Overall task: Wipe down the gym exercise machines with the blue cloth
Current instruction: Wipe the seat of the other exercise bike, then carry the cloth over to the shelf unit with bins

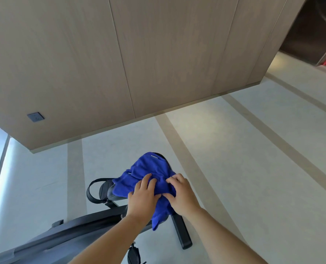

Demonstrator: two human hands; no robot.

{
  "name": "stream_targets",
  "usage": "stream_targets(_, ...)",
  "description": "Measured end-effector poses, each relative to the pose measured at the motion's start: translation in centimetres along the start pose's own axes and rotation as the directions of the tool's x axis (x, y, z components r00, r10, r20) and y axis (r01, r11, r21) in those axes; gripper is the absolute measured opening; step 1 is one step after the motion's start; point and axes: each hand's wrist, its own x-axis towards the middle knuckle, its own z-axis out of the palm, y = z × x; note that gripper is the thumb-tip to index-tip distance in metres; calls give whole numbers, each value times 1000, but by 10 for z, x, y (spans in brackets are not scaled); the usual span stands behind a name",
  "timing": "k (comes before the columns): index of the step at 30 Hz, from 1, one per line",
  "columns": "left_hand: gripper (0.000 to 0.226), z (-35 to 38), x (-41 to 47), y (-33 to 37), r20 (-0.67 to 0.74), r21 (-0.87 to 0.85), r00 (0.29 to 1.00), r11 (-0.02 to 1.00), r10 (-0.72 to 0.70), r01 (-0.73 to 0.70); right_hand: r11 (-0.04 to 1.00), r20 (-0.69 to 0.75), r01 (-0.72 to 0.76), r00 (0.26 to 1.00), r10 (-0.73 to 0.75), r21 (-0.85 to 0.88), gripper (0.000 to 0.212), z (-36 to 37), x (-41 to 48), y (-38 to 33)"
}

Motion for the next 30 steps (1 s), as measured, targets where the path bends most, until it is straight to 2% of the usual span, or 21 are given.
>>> stream_targets(3, 36, 0, 4, 41, -15, -155, 997, 985, 75, -76, 983, 20, -156, 988, 154, 99, 15, -24, -13, 24)
stream_targets(8, 23, 9, 10, 114, 20, -378, 988, 916, 154, -135, 923, -129, -279, 938, 320, 264, 26, -66, -42, 63)
stream_targets(13, 8, 15, 14, 191, 88, -537, 968, 830, 233, -151, 877, -286, -260, 875, 391, 405, 25, -118, -81, 109)
stream_targets(19, 16, 14, 15, 299, 86, -681, 940, 708, 329, -185, 852, -431, -165, 805, 408, 497, 32, -197, -137, 159)
stream_targets(24, 10, 5, 11, 391, 84, -751, 909, 625, 409, -212, 846, -573, -150, 675, 466, 511, 42, -254, -182, 195)
stream_targets(28, 10, 0, 10, 452, 26, -755, 844, 564, 536, -335, 839, -669, -130, 544, 505, 528, 40, -289, -205, 219)
stream_targets(30, 11, -1, 12, 479, 45, -767, 808, 538, 588, -349, 828, -699, -117, 479, 531, 549, 37, -306, -210, 230)
